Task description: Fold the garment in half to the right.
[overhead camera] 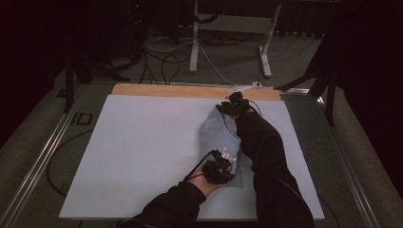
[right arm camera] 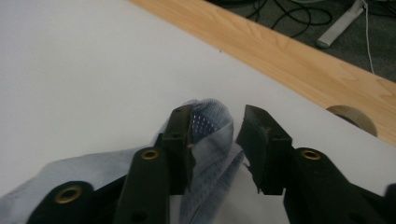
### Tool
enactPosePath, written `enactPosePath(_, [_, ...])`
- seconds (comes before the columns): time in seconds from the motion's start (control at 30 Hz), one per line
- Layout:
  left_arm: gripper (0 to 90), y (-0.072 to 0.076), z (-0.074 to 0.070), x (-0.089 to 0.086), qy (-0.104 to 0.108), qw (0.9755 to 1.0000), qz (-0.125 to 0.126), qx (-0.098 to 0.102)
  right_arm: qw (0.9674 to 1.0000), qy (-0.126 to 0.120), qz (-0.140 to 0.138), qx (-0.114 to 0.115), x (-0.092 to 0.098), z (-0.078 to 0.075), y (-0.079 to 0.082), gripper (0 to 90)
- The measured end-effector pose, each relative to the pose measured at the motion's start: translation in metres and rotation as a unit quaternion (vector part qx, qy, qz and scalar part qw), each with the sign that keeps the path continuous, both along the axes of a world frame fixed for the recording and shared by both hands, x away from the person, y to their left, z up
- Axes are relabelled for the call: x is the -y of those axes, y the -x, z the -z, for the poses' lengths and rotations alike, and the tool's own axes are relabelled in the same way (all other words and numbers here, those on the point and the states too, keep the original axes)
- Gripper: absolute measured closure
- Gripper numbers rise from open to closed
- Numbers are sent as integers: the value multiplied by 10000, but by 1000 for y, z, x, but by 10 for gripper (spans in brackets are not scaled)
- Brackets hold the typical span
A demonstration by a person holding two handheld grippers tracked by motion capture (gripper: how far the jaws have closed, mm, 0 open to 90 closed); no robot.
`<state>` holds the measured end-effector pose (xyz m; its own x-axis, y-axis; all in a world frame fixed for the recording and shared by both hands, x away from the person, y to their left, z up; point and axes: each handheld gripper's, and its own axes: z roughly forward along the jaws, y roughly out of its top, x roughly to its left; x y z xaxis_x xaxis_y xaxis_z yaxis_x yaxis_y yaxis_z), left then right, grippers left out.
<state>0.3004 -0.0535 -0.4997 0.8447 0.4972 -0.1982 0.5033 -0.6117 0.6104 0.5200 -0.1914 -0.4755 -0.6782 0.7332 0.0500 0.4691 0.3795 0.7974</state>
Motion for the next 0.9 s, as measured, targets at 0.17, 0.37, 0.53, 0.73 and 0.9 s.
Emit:
enactPosePath(0.17, [866, -4, 6, 5, -111, 9999, -7, -61, 9999, -93, 104, 56, 10, -14, 7, 568])
enactPosePath(0.37, [862, -4, 6, 9, -95, 9999, 29, -75, 9997, -129, -171, 103, 9, -22, 24, 830])
enactPosePath(0.53, [856, -4, 6, 12, -126, 9999, 31, -88, 9987, 170, -481, -58, -1, -9, 33, 900])
enactPosePath(0.73, [769, -1, 5, 17, 86, 9998, 173, -73, 9979, 366, -453, -271, -5, 13, 32, 900])
enactPosePath(0.9, [750, 3, 6, 20, 105, 9996, 244, -44, 9967, 550, -409, -444, -5, 29, 29, 900])
